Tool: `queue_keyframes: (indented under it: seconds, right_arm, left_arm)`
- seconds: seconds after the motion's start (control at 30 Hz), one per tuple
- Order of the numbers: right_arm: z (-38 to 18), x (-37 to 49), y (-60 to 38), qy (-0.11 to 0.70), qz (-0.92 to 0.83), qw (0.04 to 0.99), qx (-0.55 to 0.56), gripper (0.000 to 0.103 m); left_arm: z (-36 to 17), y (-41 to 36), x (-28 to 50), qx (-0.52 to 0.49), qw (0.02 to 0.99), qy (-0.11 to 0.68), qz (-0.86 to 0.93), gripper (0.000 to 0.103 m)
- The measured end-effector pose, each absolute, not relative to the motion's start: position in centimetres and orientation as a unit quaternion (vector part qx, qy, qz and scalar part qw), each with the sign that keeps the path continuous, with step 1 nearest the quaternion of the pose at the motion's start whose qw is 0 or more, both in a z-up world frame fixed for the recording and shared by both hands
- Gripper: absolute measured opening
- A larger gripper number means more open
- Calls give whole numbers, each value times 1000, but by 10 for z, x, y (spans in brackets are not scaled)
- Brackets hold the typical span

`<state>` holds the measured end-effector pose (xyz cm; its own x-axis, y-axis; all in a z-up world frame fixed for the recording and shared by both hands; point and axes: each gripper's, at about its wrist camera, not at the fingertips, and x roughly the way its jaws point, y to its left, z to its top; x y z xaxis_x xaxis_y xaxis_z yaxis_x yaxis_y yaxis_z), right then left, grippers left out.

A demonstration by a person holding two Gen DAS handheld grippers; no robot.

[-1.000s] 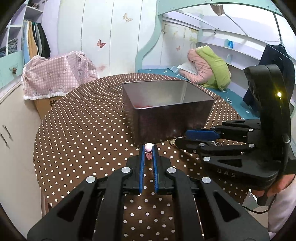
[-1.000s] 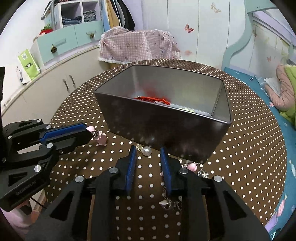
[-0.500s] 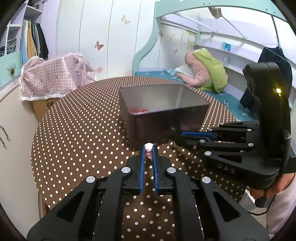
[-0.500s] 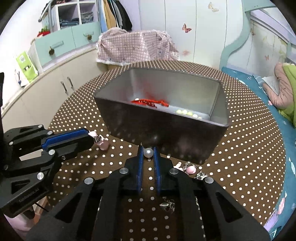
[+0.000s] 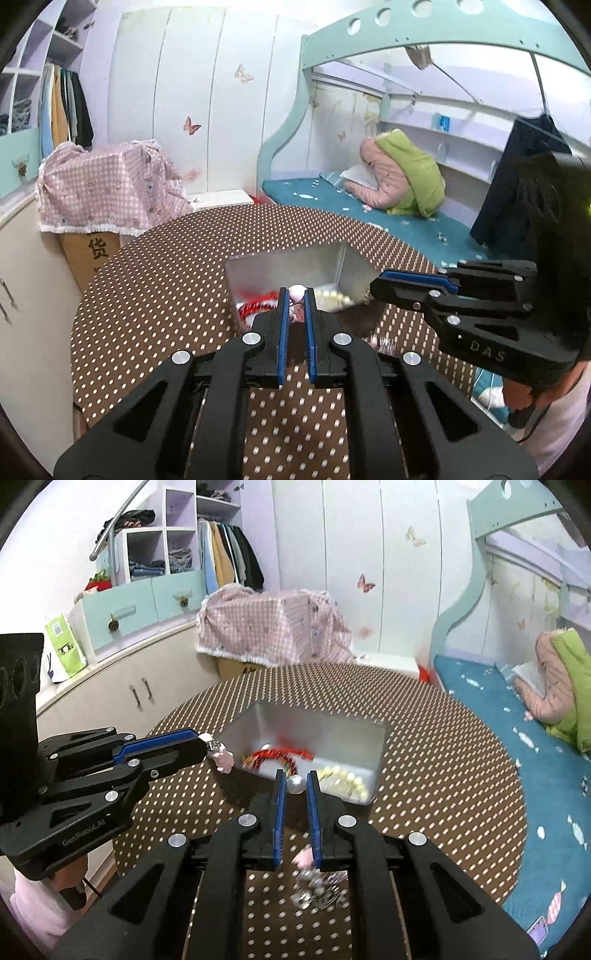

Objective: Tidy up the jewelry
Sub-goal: 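Lower both held pieces into the tin box and open both grippers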

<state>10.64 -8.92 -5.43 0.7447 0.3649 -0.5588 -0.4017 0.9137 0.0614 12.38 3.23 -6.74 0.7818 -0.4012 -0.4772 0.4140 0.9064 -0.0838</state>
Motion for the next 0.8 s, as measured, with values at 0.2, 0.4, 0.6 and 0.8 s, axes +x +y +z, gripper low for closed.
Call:
queue_keyframes:
  seconds: [0.2,0.4,0.6,0.8]
  right_arm:
    - [-57,127,-91,295,186,937,-35,18]
    - [-62,130,-97,295,184,937,-28,47]
    - [-67,129,-110,304,168,938,-10,52]
    - [-71,121,-120,310,155,938,0,56]
  left_arm:
    - [-66,25,147,5,942,262,-212,20]
    - [-76,21,154,10,939,276,-207,37]
    - [-81,21,148,15,938,277,-208,38]
    - [-85,12,132,34,934,281,-217,38]
